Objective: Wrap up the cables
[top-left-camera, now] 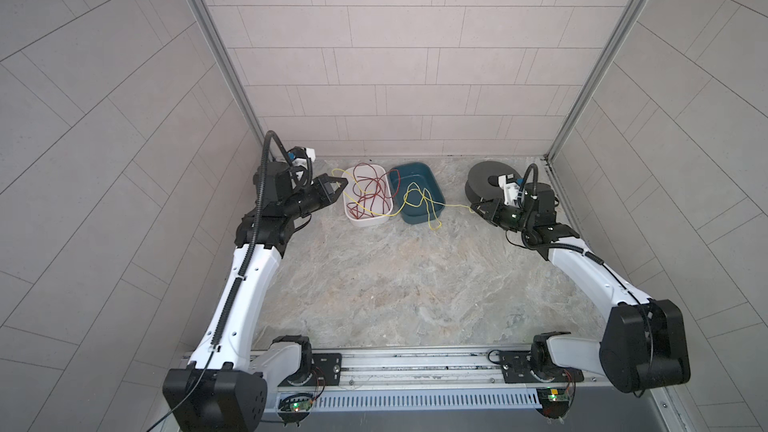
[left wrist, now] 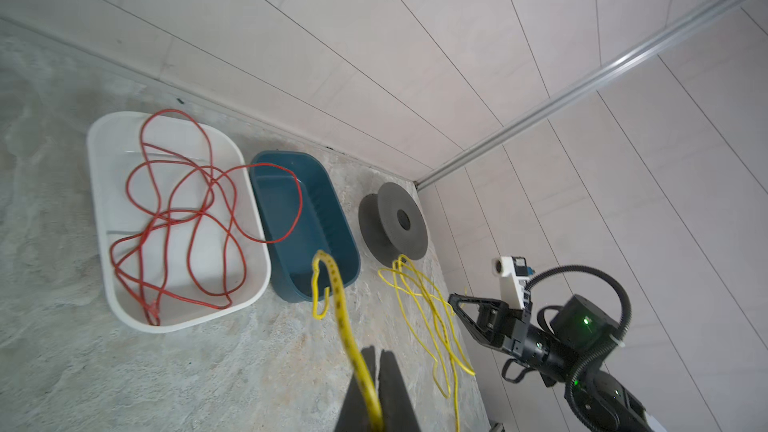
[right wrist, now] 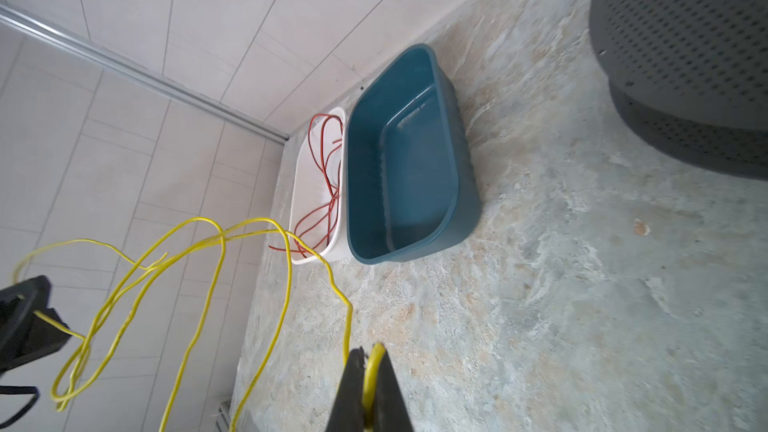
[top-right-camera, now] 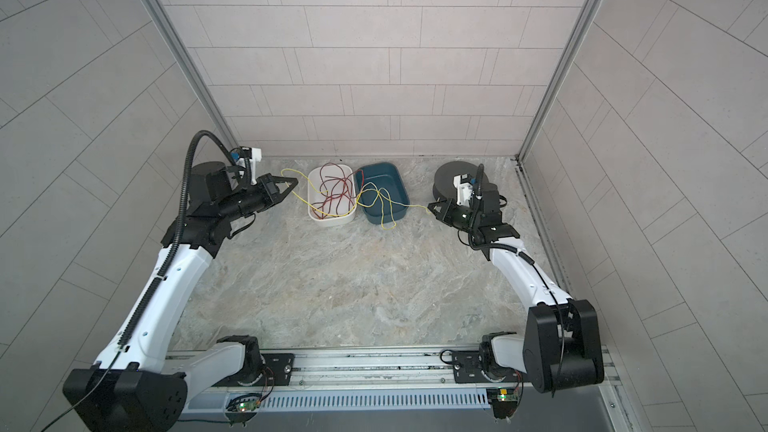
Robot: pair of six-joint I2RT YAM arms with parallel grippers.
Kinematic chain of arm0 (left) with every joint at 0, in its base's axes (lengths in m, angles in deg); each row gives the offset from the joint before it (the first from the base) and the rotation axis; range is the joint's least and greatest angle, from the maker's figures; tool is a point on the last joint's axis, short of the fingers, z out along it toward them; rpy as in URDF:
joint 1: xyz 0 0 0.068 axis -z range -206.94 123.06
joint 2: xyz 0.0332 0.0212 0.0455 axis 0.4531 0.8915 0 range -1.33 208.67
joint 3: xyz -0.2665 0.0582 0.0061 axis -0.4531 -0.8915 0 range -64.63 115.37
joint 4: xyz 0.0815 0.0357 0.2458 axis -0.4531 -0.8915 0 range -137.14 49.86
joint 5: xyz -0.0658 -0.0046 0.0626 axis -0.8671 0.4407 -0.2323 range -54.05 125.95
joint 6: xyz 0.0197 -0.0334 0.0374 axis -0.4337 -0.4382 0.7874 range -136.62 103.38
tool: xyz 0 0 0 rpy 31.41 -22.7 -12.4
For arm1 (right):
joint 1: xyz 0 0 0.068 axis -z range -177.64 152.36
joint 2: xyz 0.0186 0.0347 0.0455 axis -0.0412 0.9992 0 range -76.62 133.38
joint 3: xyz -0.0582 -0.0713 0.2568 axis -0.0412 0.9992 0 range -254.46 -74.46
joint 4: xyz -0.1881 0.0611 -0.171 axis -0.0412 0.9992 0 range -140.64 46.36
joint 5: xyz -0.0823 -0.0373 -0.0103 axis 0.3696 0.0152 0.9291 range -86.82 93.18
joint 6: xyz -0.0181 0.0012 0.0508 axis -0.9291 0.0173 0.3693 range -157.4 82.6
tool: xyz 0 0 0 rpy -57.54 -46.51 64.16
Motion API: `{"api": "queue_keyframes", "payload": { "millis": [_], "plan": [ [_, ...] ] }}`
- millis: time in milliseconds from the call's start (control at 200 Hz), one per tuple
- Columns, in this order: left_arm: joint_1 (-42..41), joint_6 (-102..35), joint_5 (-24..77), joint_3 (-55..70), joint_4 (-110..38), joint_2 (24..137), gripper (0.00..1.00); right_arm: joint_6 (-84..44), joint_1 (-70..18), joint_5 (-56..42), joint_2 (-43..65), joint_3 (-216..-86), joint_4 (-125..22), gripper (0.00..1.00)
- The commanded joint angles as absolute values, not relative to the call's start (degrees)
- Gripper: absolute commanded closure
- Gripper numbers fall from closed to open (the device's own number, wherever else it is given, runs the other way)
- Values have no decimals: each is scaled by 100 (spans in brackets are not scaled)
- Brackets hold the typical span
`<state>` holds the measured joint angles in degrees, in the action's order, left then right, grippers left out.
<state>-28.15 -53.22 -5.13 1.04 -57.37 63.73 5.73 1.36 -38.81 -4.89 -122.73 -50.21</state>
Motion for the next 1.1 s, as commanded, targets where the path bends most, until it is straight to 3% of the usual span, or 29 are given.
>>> {"api": "queue_keyframes", "payload": {
  "millis": [0,235,565,941,1096],
  "plan": [
    [-3116,-5490,-464,311,-5926,6453,100,885,542,-4003,-780,-12329,-4792,100],
    [-3799,-5161,283,454,-6734,6520,100,1417,1473,-3653,-1146,-12278,-4559,100],
    [-4881,-4907,1261,980,-7269,6610,100,1026,2262,-2699,-1272,-12953,-3206,100],
    [-5050,-4260,2457,1753,-7947,6921,100,-163,2560,-1449,-1004,-13784,-1668,100],
    [-5050,-3984,3417,2306,-8511,7148,100,-792,2561,-711,-811,-14122,-1166,100]
  ]
}}
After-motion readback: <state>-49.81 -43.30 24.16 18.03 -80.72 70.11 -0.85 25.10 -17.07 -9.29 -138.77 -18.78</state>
